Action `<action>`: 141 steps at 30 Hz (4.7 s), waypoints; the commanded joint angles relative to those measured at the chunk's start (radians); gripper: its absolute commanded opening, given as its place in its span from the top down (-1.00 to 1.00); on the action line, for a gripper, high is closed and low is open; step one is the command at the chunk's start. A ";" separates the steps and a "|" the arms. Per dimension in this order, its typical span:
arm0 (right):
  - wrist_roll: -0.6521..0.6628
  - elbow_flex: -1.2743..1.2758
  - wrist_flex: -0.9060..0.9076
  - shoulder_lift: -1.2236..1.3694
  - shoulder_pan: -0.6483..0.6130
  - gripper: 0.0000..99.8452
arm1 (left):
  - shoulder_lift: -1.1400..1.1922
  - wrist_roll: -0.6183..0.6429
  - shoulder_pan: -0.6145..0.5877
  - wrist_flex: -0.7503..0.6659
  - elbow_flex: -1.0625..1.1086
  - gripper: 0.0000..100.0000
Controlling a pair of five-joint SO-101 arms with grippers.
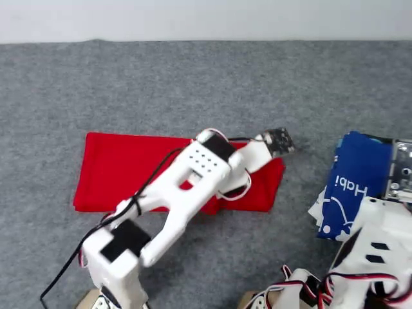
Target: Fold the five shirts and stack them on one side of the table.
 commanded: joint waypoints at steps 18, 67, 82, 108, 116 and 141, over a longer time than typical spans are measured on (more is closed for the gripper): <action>0.012 0.002 0.039 0.005 0.007 0.98 | 0.103 -0.190 -0.226 -0.041 -0.128 0.72; 0.011 0.066 0.038 -0.004 0.007 0.98 | 0.132 -0.230 -0.232 0.049 0.018 0.93; 0.008 0.066 0.038 -0.004 0.010 0.98 | -0.034 -0.206 -0.238 0.305 -0.147 0.93; 0.012 0.071 0.039 -0.053 0.010 0.98 | 0.095 -0.138 -0.233 0.342 -0.275 0.99; 0.012 0.071 0.039 -0.053 0.010 0.98 | -0.043 -0.006 -0.272 0.430 -0.275 0.89; 0.012 0.072 0.039 -0.051 0.005 0.97 | 0.046 0.061 -0.951 0.325 -0.245 0.57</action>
